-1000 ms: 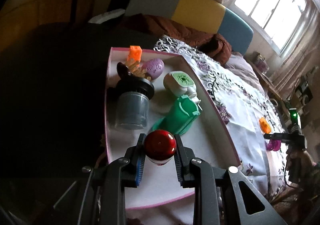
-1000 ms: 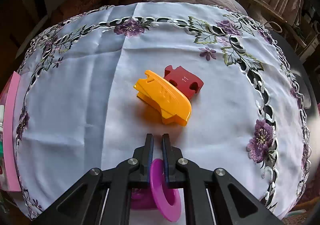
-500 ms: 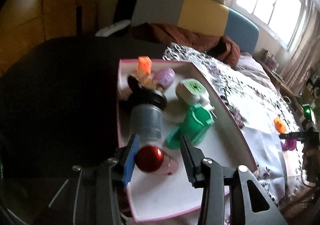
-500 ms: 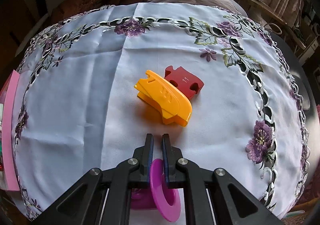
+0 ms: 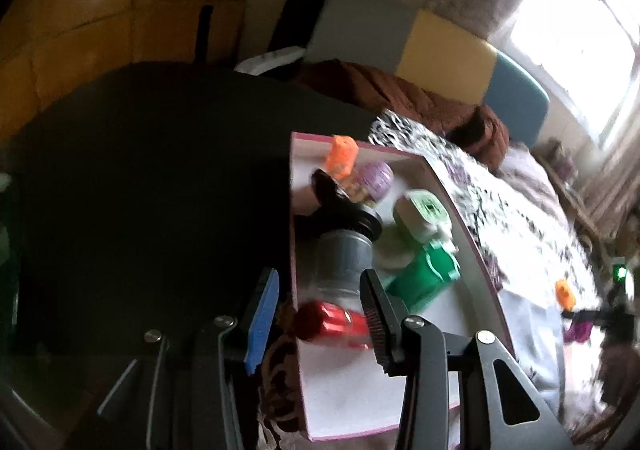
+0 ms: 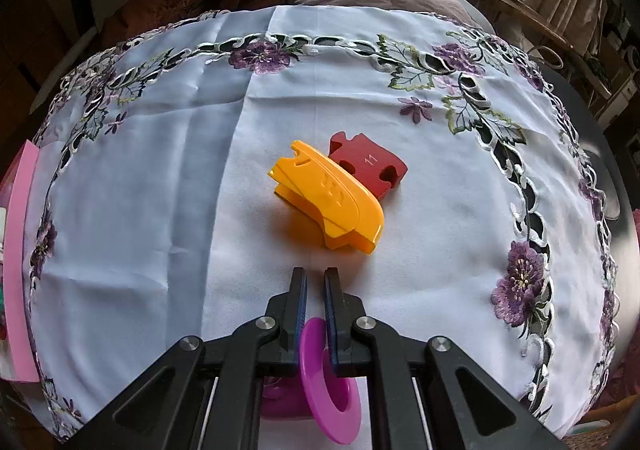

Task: Organize rigid objects
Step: 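Carry the red cylinder into the tray and open the left tool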

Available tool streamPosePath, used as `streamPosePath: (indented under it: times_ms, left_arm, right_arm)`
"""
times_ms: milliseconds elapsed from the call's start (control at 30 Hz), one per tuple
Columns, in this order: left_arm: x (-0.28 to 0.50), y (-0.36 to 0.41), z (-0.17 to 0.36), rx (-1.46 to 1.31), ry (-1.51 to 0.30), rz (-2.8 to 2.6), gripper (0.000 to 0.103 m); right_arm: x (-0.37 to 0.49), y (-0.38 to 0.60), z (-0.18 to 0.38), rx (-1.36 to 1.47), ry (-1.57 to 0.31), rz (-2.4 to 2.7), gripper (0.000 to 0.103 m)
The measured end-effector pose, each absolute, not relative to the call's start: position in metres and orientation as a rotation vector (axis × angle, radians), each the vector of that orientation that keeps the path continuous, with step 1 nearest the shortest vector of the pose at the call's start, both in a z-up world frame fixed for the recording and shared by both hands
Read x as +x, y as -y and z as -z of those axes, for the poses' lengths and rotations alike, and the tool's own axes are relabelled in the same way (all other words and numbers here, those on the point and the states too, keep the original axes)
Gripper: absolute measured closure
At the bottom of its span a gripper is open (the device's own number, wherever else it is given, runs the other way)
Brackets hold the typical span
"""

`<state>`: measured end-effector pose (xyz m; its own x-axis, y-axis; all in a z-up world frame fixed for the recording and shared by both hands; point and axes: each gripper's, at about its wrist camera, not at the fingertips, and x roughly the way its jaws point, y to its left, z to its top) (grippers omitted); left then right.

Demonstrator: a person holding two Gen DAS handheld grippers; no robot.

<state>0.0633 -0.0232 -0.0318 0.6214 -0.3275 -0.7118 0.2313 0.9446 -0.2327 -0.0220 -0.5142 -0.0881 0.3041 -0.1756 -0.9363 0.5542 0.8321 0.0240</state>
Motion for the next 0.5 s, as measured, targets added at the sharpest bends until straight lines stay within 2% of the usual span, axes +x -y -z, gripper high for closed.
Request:
streamPosePath:
  times_ms: [133, 233, 500]
  left_arm:
    - [0.053, 0.044, 0.029, -0.058, -0.831, 0.377, 0.060]
    - [0.044, 0.060, 0.030, -0.020, -0.835, 0.430, 0.060]
    - [0.032, 0.077, 0.032, 0.008, -0.858, 0.492, 0.060]
  right_arm:
    - [-0.024, 0.518, 0.088, 0.420, -1.160, 0.494, 0.094]
    - [-0.027, 0.526, 0.087, 0.516, -1.140, 0.464, 0.084]
    - [-0.036, 0.537, 0.086, 0.615, -1.122, 0.468, 0.081]
